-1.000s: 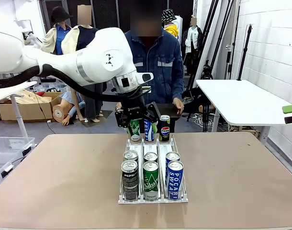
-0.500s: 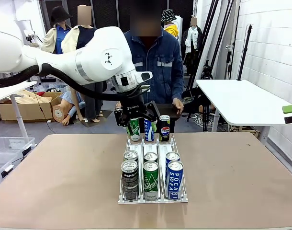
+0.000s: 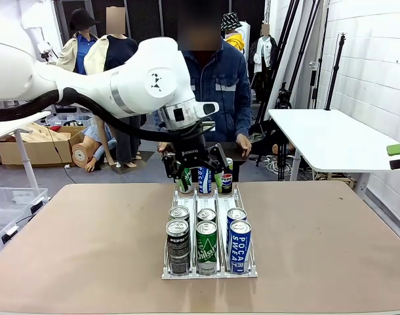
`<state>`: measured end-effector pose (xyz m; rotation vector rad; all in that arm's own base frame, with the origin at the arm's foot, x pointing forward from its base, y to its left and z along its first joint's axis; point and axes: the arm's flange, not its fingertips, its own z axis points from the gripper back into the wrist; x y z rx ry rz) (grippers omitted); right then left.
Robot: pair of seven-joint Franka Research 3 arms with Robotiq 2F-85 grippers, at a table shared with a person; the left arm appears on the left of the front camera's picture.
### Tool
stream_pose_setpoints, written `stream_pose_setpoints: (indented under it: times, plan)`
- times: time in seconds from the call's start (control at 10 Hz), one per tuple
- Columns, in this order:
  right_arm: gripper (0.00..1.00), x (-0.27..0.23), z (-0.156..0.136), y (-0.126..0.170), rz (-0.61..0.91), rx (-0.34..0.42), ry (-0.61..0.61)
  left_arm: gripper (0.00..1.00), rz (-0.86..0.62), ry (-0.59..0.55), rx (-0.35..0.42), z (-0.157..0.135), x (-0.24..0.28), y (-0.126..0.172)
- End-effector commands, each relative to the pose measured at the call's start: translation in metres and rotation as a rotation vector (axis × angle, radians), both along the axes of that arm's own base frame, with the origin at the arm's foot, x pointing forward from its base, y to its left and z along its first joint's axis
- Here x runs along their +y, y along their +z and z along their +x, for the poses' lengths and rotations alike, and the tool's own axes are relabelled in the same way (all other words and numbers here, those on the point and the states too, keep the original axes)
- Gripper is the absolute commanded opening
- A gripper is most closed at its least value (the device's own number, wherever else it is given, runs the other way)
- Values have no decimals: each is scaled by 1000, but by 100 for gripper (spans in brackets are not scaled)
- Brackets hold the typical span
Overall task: Retrieve and hand over the desired beverage to the person.
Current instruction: Pick up a can of the same type that the person held from the Automatic Can Dispenser.
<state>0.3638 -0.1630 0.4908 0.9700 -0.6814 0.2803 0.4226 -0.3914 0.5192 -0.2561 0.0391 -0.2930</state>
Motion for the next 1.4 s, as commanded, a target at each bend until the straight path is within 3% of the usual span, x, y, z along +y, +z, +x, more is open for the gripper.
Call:
stream_pose_setpoints:
  times: [0.0,0.5,1.3]
  plan:
    - [100,0,0,1,8,0,-1,100,64,25,-22,-17,-8,-2]
    - [100,0,0,1,8,0,-1,100,137,62,-64,-26,-25,-24]
    - [100,0,0,1,8,0,-1,100,255,21,-67,-42,-49,-60]
